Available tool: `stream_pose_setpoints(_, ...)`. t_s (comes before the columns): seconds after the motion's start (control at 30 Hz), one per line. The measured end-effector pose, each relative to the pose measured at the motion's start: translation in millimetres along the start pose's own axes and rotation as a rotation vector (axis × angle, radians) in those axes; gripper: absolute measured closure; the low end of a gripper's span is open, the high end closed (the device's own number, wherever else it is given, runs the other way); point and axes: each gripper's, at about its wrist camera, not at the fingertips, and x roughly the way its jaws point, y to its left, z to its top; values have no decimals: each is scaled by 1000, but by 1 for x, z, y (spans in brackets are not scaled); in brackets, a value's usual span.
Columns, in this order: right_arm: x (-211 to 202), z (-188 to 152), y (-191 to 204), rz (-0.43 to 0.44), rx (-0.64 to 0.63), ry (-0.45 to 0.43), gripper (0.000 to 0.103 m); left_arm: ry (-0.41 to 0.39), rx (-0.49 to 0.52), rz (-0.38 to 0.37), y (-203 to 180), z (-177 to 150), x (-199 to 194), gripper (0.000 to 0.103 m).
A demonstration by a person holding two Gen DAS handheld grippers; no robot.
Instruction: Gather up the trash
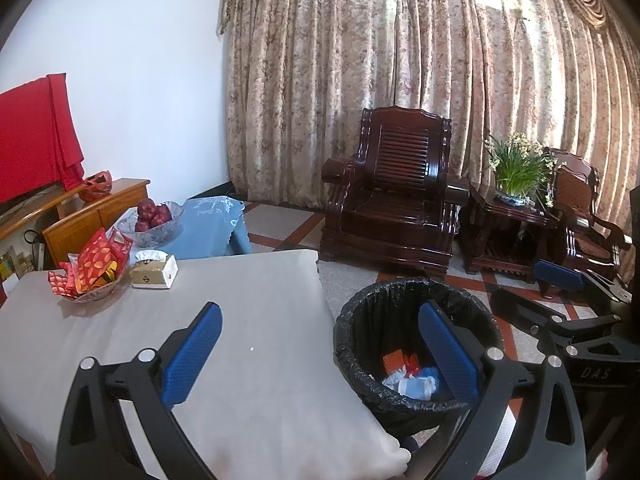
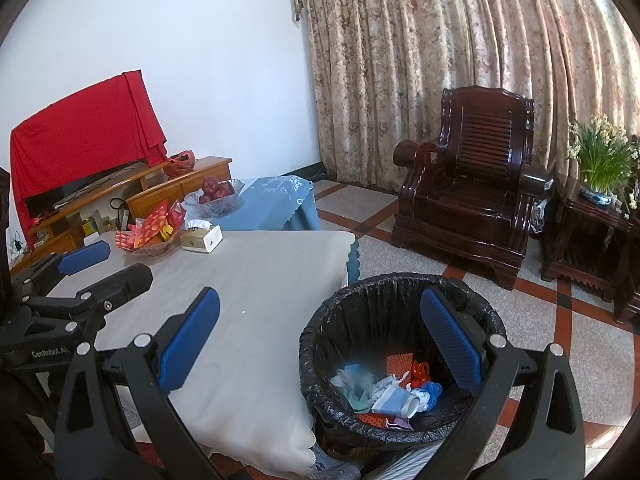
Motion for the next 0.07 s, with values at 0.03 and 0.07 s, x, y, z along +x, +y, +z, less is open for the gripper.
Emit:
stream_pose_setpoints(0.03,0,0,0,1,1,0,5,1,0,0,0,0,0,6)
stream_pose_setpoints(0.07,0,0,0,1,1,0,5,2,0,0,-1,0,0,6)
